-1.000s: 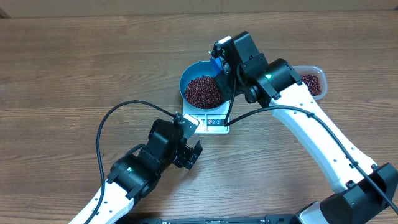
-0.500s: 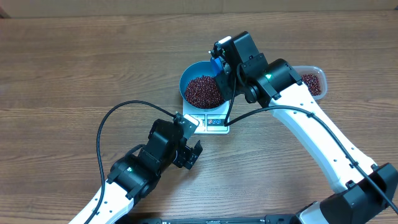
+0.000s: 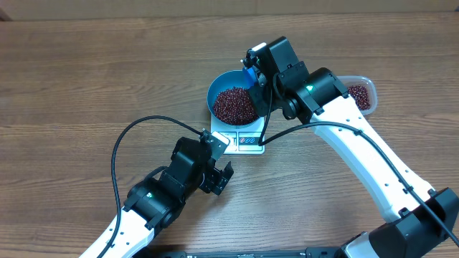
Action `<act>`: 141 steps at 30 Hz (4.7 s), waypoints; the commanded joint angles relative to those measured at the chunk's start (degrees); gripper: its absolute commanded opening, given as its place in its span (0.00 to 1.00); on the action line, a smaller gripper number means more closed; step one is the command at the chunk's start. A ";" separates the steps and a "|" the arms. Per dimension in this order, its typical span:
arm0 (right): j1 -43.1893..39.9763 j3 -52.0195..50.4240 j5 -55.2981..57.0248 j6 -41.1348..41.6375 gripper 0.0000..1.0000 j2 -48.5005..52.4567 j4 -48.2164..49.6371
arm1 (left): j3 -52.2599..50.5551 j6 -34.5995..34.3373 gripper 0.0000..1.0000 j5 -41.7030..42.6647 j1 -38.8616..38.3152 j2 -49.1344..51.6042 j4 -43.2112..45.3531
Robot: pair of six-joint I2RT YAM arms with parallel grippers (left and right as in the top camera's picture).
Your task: Scoop item into bowl and weigh 150g on scale
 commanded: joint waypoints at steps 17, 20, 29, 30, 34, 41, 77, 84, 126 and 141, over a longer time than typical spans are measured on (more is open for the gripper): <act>0.26 1.46 -0.22 -0.92 0.04 -1.25 0.52 | -0.42 -0.17 1.00 -0.52 0.24 0.28 0.04; 0.26 1.46 -0.70 -0.92 0.04 -1.25 0.48 | -0.42 -0.17 1.00 -0.52 0.24 0.28 0.02; 0.31 1.46 -0.39 -0.96 0.04 -1.20 0.39 | -0.42 -0.17 1.00 -0.52 0.24 0.28 0.02; 0.24 1.46 -0.42 -0.94 0.04 -1.20 0.50 | -0.42 -0.17 0.99 -0.52 0.24 0.28 0.04; 0.39 1.46 -0.63 -0.96 0.04 -1.20 0.50 | -0.42 -0.17 1.00 -0.52 0.24 0.28 0.04; 0.31 1.46 0.22 -0.94 0.04 -1.20 0.59 | -0.42 -0.17 1.00 -0.52 0.24 0.28 0.02; 0.22 1.44 -1.16 -0.87 0.04 -1.20 0.31 | -0.42 -0.17 1.00 -0.52 0.24 0.28 0.04; 0.26 1.44 -1.05 -0.94 0.04 -1.20 0.31 | -0.42 -0.20 1.00 -0.52 0.24 0.28 0.04; -0.07 1.42 -2.05 0.63 0.04 -1.09 0.68 | -0.42 -0.17 1.00 -0.52 0.24 0.28 0.02; -0.07 1.42 -6.78 3.45 0.04 -1.09 0.11 | -0.42 -0.17 1.00 -0.52 0.24 0.28 0.02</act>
